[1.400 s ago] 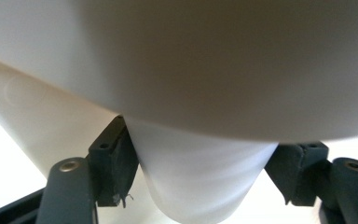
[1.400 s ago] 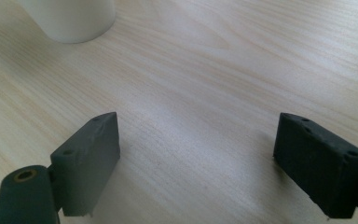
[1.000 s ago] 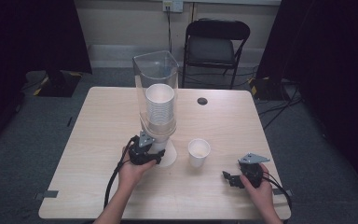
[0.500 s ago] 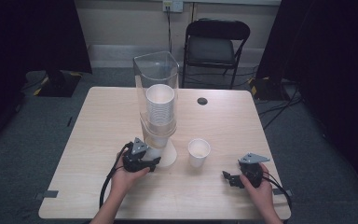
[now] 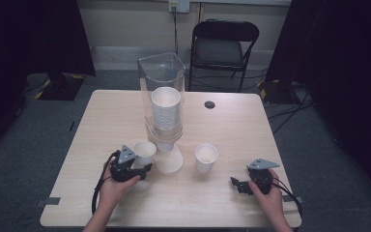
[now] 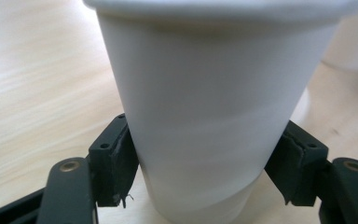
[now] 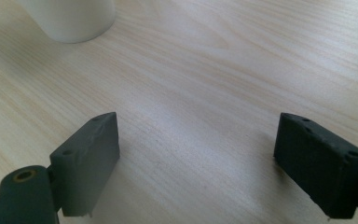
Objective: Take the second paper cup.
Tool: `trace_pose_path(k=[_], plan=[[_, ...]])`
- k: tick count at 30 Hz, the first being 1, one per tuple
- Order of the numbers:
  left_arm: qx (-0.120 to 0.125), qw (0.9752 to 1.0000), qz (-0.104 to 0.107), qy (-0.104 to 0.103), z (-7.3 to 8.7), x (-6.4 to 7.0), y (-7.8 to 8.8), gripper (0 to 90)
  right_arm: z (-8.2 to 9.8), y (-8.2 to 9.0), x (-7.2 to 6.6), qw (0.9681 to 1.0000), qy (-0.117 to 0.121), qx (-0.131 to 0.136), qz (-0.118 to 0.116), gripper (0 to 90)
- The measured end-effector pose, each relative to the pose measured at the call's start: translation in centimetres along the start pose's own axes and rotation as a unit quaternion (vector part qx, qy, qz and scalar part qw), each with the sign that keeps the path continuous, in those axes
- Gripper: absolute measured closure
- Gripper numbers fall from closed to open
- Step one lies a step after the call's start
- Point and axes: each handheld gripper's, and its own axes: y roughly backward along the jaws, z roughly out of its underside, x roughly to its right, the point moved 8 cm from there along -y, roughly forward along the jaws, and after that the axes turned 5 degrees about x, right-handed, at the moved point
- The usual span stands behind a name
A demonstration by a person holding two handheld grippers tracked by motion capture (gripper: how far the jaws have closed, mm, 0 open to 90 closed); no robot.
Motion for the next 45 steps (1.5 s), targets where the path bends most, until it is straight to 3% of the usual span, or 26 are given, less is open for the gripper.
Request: trace_pose_path(k=[2, 7, 8, 15, 25, 32, 36, 45], plan=[[0.002, 1.0, -0.005, 0.004, 0.0, -0.5, 0.1, 31.5, 0.0, 0.0, 0.0, 1.0, 0.0, 0.0, 0.0, 13.6], [0.006, 0.9983, -0.043, 0.039, 0.5, -3.1, 0.3, 31.1, 0.0, 0.0, 0.0, 1.0, 0.0, 0.0, 0.0, 13.6], [0.008, 0.9981, -0.048, 0.038, 0.5, -3.5, 0.3, 31.1, 0.0, 0.0, 0.0, 1.0, 0.0, 0.0, 0.0, 13.6], [0.011, 0.9967, -0.065, 0.048, 0.7, -4.5, -0.1, 30.6, 0.0, 0.0, 0.0, 1.0, 0.001, 0.0, -0.001, 13.4], [-0.004, 0.9966, -0.059, 0.058, 1.4, -4.5, -0.6, 30.0, 0.0, 0.0, 0.0, 1.0, 0.001, 0.0, -0.001, 13.3], [-0.043, 0.9964, -0.053, 0.05, 3.2, -4.4, -0.5, 29.5, 0.0, 0.0, 0.0, 1.0, 0.001, 0.0, -0.001, 13.3], [-0.056, 0.9959, -0.047, 0.053, 3.9, -4.4, -0.2, 21.7, 0.0, 0.0, 0.0, 1.0, 0.001, 0.0, -0.001, 13.3], [-0.075, 0.9957, -0.025, 0.049, 6.0, -4.6, 2.7, 17.8, 0.0, 0.0, 0.0, 1.0, 0.001, 0.0, -0.001, 13.3]])
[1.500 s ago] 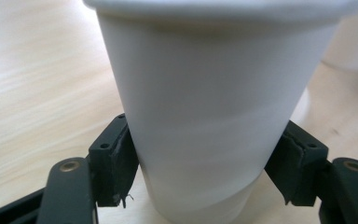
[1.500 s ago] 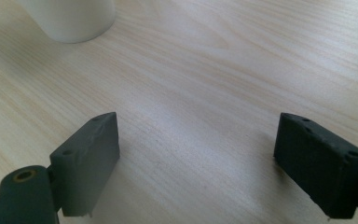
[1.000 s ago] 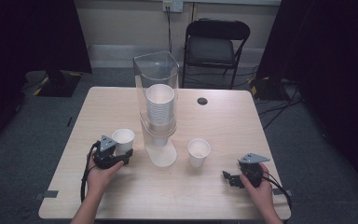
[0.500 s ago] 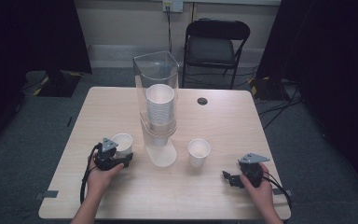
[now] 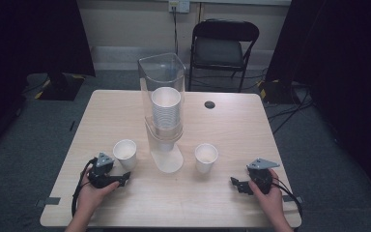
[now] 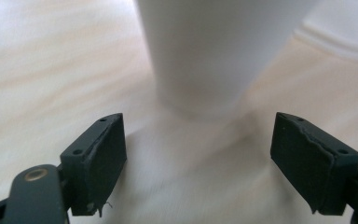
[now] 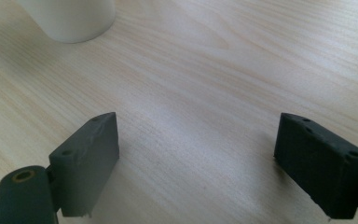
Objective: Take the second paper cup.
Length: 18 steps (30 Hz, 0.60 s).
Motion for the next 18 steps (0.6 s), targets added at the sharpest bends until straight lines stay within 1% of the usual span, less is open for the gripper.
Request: trace_pose_path(k=[1, 3, 6, 7, 10, 11, 12, 13, 16, 17, 18], plan=[[0.005, 1.0, 0.004, -0.003, 0.5, -0.3, 0.7, 17.9, 0.0, 0.0, 0.0, 1.0, 0.0, 0.0, 0.0, 13.3], [0.005, 1.0, 0.008, -0.003, 1.0, -0.4, 1.3, 17.4, 0.0, 0.0, 0.0, 1.0, 0.0, 0.0, 0.0, 13.3], [-0.007, 0.9996, 0.009, -0.027, 1.7, -0.5, 2.0, 16.3, 0.0, 0.0, 0.0, 1.0, 0.0, 0.0, 0.0, 13.3], [-0.008, 0.9995, 0.008, -0.031, 1.9, -0.7, 2.2, 16.2, 0.0, 0.0, 0.0, 1.0, 0.0, 0.0, 0.0, 13.3], [-0.009, 0.9994, 0.007, -0.032, 2.1, -0.9, 2.5, 16.0, 0.0, 0.0, 0.0, 1.0, 0.0, 0.0, 0.0, 13.3], [-0.006, 0.9994, 0.01, -0.034, 2.2, -1.0, 2.6, 16.0, 0.0, 0.0, 0.0, 1.0, 0.0, 0.0, 0.0, 13.3], [-0.002, 0.9989, 0.014, -0.044, 2.4, -1.0, 2.7, 16.0, 0.0, 0.0, 0.0, 1.0, 0.0, 0.0, 0.0, 13.3], [0.01, 0.9985, 0.016, -0.052, 2.6, -1.1, 2.9, 15.2, 0.0, 0.0, 0.0, 1.0, 0.0, 0.0, 0.0, 13.3], [0.009, 0.9985, 0.021, -0.049, 2.8, -1.0, 3.0, 15.0, 0.0, 0.0, 0.0, 1.0, 0.0, 0.0, 0.0, 13.3], [0.009, 0.9983, 0.02, -0.054, 2.8, -1.0, 3.0, 14.8, 0.0, 0.0, 0.0, 1.0, 0.0, 0.0, 0.0, 13.3], [0.009, 0.9983, 0.02, -0.054, 2.8, -1.0, 3.0, 14.7, 0.0, 0.0, 0.0, 1.0, 0.0, 0.0, 0.0, 13.3]])
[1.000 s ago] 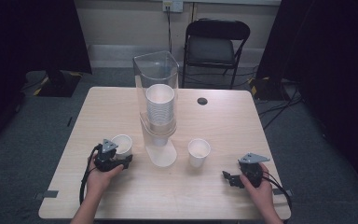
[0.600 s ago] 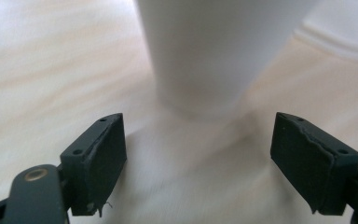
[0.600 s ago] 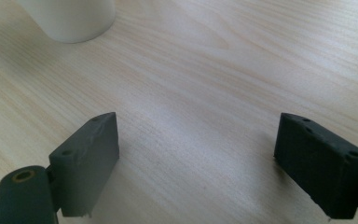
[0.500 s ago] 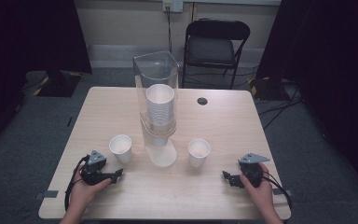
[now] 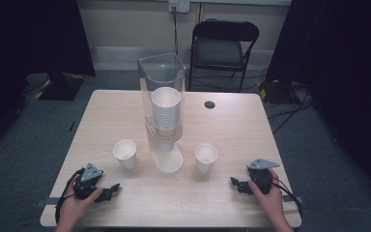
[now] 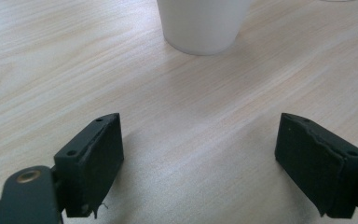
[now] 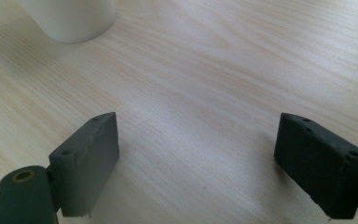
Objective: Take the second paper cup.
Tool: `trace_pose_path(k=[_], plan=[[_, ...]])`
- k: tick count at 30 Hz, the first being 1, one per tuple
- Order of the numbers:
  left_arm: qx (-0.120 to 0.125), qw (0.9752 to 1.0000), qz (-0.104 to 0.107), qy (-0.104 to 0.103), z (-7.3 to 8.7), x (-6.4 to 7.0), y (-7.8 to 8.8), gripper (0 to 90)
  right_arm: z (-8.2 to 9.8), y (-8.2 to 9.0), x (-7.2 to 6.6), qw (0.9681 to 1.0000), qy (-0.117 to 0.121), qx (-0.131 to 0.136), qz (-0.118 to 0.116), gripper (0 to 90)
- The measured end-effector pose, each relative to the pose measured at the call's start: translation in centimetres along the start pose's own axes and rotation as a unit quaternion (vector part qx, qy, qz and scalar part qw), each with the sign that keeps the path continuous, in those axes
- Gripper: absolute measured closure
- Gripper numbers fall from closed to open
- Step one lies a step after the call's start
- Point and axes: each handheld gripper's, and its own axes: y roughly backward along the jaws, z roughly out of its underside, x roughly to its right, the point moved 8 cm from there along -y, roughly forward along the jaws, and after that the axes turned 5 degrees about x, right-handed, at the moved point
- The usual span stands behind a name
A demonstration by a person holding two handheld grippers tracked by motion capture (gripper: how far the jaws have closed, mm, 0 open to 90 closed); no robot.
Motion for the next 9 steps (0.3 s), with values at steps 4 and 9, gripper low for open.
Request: trace_pose_path(k=[4, 9], plan=[[0.0, 1.0, 0.001, -0.001, 0.0, 0.0, 0.0, 14.2, 0.0, 0.0, 0.0, 1.0, 0.0, 0.0, 0.0, 13.3], [0.0, 1.0, 0.004, 0.002, 0.01, 0.07, -0.02, 13.8, 0.0, 0.0, 0.0, 1.0, 0.0, 0.0, 0.0, 13.3]])
